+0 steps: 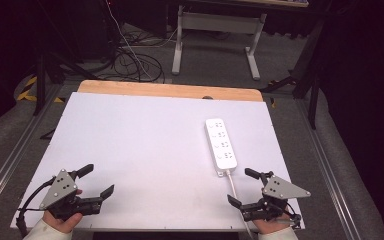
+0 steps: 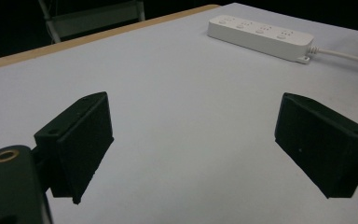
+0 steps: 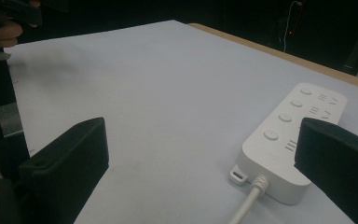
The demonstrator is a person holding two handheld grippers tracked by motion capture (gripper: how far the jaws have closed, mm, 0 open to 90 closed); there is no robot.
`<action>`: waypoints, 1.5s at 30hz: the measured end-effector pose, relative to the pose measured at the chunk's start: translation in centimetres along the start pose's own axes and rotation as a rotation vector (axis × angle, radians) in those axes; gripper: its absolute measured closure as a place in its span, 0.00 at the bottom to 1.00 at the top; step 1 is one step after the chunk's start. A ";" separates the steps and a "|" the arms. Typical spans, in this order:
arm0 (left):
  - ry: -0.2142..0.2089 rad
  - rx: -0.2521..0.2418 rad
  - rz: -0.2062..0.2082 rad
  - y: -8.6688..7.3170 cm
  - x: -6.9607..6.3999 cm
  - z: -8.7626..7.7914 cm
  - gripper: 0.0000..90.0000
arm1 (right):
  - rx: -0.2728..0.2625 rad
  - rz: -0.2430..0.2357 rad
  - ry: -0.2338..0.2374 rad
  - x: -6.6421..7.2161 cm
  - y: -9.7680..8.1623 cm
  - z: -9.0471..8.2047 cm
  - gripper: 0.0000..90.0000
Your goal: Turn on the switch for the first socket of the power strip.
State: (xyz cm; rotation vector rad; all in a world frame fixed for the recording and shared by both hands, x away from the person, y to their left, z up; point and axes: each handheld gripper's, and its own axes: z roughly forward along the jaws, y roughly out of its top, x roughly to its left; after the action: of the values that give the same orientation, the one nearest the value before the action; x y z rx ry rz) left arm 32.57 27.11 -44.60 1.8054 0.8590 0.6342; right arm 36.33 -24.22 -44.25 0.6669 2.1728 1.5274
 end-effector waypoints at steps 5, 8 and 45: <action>0.008 -0.004 0.005 0.0 -0.2 0.0 0.13 | -0.003 0.000 -0.002 0.0 0.0 -0.1 0.04; 0.008 0.001 0.006 0.0 -0.2 0.1 0.13 | -0.006 0.002 -0.003 0.0 0.0 -0.1 0.04; 0.022 0.010 0.025 0.0 -0.2 0.1 0.13 | 0.047 0.007 -0.005 -0.7 2.1 1.0 0.06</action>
State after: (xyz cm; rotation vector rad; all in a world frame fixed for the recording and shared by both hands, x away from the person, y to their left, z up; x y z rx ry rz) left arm 32.52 26.91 -44.60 1.8239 0.8571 0.6683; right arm 37.78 -23.27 -42.59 0.6935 2.2108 1.4805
